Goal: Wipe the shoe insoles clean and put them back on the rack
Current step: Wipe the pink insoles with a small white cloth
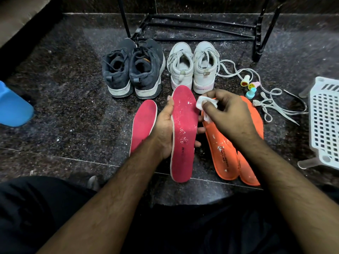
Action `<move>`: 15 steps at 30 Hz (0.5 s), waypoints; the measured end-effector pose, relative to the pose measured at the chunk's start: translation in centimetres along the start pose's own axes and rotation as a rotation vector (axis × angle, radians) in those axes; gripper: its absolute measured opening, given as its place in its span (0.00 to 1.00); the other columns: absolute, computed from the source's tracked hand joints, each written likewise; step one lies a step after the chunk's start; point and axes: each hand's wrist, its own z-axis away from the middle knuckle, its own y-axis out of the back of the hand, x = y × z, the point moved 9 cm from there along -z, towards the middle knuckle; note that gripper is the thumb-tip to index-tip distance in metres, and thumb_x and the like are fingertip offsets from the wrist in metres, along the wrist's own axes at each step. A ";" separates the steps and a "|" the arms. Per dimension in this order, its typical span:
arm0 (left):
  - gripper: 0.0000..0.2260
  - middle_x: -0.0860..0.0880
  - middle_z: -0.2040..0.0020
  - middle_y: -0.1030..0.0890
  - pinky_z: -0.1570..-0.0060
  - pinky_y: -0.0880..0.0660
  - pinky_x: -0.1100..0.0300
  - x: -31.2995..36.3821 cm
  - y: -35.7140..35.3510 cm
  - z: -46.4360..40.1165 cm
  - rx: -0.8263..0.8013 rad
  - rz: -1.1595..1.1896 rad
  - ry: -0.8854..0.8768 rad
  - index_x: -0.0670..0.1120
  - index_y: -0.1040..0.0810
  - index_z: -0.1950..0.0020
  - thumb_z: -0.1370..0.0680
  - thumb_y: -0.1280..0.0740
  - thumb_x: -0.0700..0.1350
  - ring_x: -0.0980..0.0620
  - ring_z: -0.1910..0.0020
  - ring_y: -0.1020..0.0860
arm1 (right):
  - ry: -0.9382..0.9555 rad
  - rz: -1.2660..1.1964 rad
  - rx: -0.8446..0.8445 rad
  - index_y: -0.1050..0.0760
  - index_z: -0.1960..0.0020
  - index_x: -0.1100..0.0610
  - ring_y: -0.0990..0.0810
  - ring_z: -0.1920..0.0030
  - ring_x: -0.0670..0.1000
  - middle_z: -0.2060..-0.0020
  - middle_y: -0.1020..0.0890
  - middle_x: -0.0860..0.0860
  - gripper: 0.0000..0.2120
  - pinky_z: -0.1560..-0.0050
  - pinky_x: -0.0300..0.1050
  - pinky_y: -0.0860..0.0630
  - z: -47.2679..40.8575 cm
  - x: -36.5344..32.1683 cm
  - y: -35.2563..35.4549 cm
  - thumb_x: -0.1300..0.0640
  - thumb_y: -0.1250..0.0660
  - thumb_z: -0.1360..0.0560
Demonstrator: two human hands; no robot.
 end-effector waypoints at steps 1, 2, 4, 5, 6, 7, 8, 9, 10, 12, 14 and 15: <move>0.37 0.42 0.49 0.18 0.67 0.20 0.47 -0.1 0.0 0.0 -0.001 0.002 0.007 0.44 0.20 0.39 0.21 0.54 0.71 0.42 0.57 0.17 | -0.001 0.000 0.010 0.21 0.50 0.48 0.17 0.65 0.45 0.62 0.15 0.45 0.06 0.56 0.50 0.20 -0.1 0.1 0.0 0.52 0.34 0.26; 0.37 0.41 0.48 0.19 0.65 0.20 0.45 -0.2 0.0 -0.1 0.000 -0.001 0.016 0.44 0.21 0.37 0.21 0.53 0.71 0.41 0.55 0.18 | 0.011 0.013 0.026 0.22 0.49 0.50 0.19 0.68 0.42 0.62 0.16 0.44 0.06 0.59 0.45 0.22 -0.1 0.1 0.1 0.53 0.33 0.26; 0.36 0.41 0.46 0.19 0.58 0.19 0.41 -0.3 0.0 -0.1 -0.004 0.005 0.036 0.43 0.22 0.34 0.20 0.51 0.70 0.38 0.49 0.20 | 0.041 0.048 0.060 0.24 0.47 0.52 0.22 0.72 0.37 0.62 0.19 0.43 0.07 0.64 0.32 0.29 0.1 -0.3 0.6 0.57 0.31 0.25; 0.35 0.41 0.46 0.19 0.55 0.20 0.39 -0.4 -0.2 0.0 -0.017 0.019 0.040 0.43 0.22 0.34 0.20 0.50 0.68 0.37 0.47 0.20 | 0.044 0.056 0.074 0.25 0.47 0.53 0.23 0.72 0.37 0.62 0.20 0.43 0.08 0.66 0.29 0.32 0.2 -0.5 0.8 0.58 0.30 0.25; 0.33 0.40 0.45 0.18 0.53 0.21 0.38 -0.3 -0.4 0.0 -0.033 0.034 0.037 0.44 0.21 0.35 0.20 0.49 0.67 0.35 0.44 0.21 | 0.045 0.061 0.081 0.25 0.48 0.53 0.22 0.70 0.38 0.62 0.21 0.43 0.09 0.66 0.30 0.31 0.2 -0.4 0.9 0.58 0.29 0.26; 0.32 0.41 0.43 0.18 0.51 0.22 0.36 -0.2 -0.6 0.1 -0.054 0.048 0.031 0.45 0.19 0.36 0.20 0.49 0.66 0.33 0.41 0.22 | 0.045 0.063 0.076 0.25 0.49 0.51 0.21 0.67 0.41 0.62 0.20 0.44 0.09 0.64 0.35 0.28 0.1 -0.3 0.8 0.56 0.27 0.27; 0.31 0.41 0.41 0.18 0.50 0.23 0.36 0.0 -0.8 0.2 -0.074 0.055 0.024 0.46 0.19 0.36 0.20 0.49 0.66 0.32 0.40 0.22 | 0.045 0.061 0.050 0.25 0.51 0.50 0.20 0.64 0.44 0.62 0.20 0.45 0.09 0.62 0.40 0.25 0.0 -0.2 0.5 0.55 0.26 0.27; 0.30 0.41 0.39 0.18 0.49 0.24 0.35 0.0 -0.9 0.3 -0.086 0.058 0.020 0.46 0.19 0.36 0.21 0.48 0.66 0.32 0.41 0.21 | 0.049 0.046 0.010 0.25 0.53 0.49 0.19 0.62 0.49 0.62 0.20 0.46 0.09 0.60 0.46 0.22 0.0 -0.1 0.0 0.55 0.26 0.28; 0.31 0.42 0.38 0.19 0.48 0.24 0.35 0.0 -0.9 0.3 -0.090 0.062 0.021 0.46 0.20 0.36 0.21 0.48 0.66 0.34 0.43 0.20 | 0.070 0.046 -0.031 0.24 0.54 0.48 0.20 0.61 0.50 0.62 0.21 0.46 0.08 0.58 0.51 0.21 0.0 -0.2 -0.6 0.56 0.26 0.29; 0.36 0.40 0.36 0.22 0.48 0.25 0.31 0.0 -0.7 0.3 -0.073 0.057 0.023 0.45 0.23 0.32 0.22 0.50 0.70 0.37 0.44 0.19 | 0.152 0.135 -0.102 0.21 0.55 0.49 0.23 0.61 0.47 0.61 0.24 0.44 0.08 0.56 0.46 0.24 0.3 -0.8 -1.6 0.58 0.26 0.30; 0.40 0.38 0.35 0.25 0.45 0.29 0.26 -0.2 -0.6 0.0 -0.070 0.074 0.017 0.44 0.29 0.27 0.23 0.52 0.74 0.38 0.42 0.22 | 0.206 0.264 -0.170 0.19 0.53 0.49 0.25 0.59 0.46 0.60 0.26 0.45 0.08 0.56 0.41 0.31 0.7 -1.3 -2.6 0.56 0.24 0.30; 0.41 0.39 0.36 0.23 0.42 0.32 0.24 -0.2 -0.7 -0.1 -0.072 0.098 0.011 0.44 0.28 0.28 0.23 0.53 0.74 0.38 0.42 0.22 | 0.214 0.294 -0.204 0.18 0.51 0.49 0.25 0.57 0.47 0.58 0.25 0.46 0.09 0.55 0.42 0.30 0.8 -1.4 -3.0 0.55 0.23 0.30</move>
